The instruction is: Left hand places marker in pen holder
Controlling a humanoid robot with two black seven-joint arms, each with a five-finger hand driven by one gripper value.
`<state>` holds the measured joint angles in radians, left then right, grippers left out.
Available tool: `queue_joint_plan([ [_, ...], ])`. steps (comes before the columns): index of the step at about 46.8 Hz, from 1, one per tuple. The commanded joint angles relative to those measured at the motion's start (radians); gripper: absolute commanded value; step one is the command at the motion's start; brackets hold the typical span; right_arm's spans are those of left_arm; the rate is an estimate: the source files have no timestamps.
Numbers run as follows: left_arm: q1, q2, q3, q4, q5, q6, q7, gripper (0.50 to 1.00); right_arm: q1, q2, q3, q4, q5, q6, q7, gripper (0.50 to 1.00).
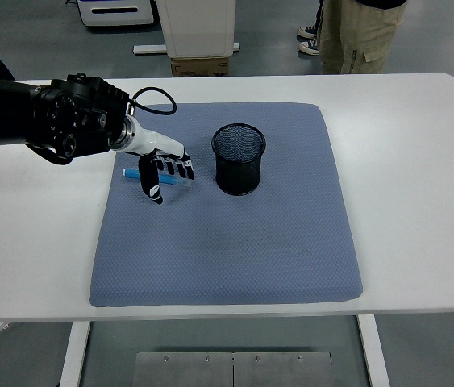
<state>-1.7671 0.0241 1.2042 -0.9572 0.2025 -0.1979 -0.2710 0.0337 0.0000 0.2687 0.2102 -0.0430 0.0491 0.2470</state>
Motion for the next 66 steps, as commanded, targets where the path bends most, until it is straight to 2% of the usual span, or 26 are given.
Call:
queue_joint_plan([
  [1, -0.002, 0.0, 0.0, 0.0, 0.002, 0.0, -0.001, 0.81, 0.0, 0.0, 0.001, 0.0, 0.0, 0.0, 0.001, 1.0],
  [7, -0.003, 0.004, 0.001, 0.0, 0.028, 0.005, 0.001, 0.804, 0.0, 0.0, 0.0, 0.0, 0.0, 0.0, 0.0, 1.0],
  [17, 0.0, 0.0, 0.001, 0.002, 0.044, 0.02, 0.001, 0.739, 0.0, 0.0, 0.0, 0.0, 0.0, 0.0, 0.0, 1.0],
  [32, 0.006, -0.003, 0.005, 0.0, 0.077, 0.112, 0.001, 0.73, 0.0, 0.0, 0.0, 0.0, 0.0, 0.0, 0.0, 1.0],
  [38, 0.008, -0.006, 0.005, -0.006, 0.086, 0.121, 0.001, 0.725, 0.0, 0.0, 0.0, 0.0, 0.0, 0.0, 0.0, 1.0],
  [45, 0.012, -0.012, 0.006, -0.009, 0.094, 0.123, 0.001, 0.66, 0.0, 0.0, 0.0, 0.0, 0.0, 0.0, 0.0, 1.0],
  [50, 0.015, -0.013, 0.006, -0.009, 0.104, 0.126, 0.001, 0.637, 0.0, 0.0, 0.0, 0.0, 0.0, 0.0, 0.0, 1.0],
  [57, 0.021, -0.013, 0.009, -0.011, 0.121, 0.166, 0.003, 0.631, 0.0, 0.0, 0.0, 0.0, 0.0, 0.0, 0.0, 1.0],
  [66, 0.028, -0.016, 0.009, -0.012, 0.123, 0.178, 0.003, 0.631, 0.0, 0.0, 0.001, 0.0, 0.0, 0.0, 0.0, 1.0],
])
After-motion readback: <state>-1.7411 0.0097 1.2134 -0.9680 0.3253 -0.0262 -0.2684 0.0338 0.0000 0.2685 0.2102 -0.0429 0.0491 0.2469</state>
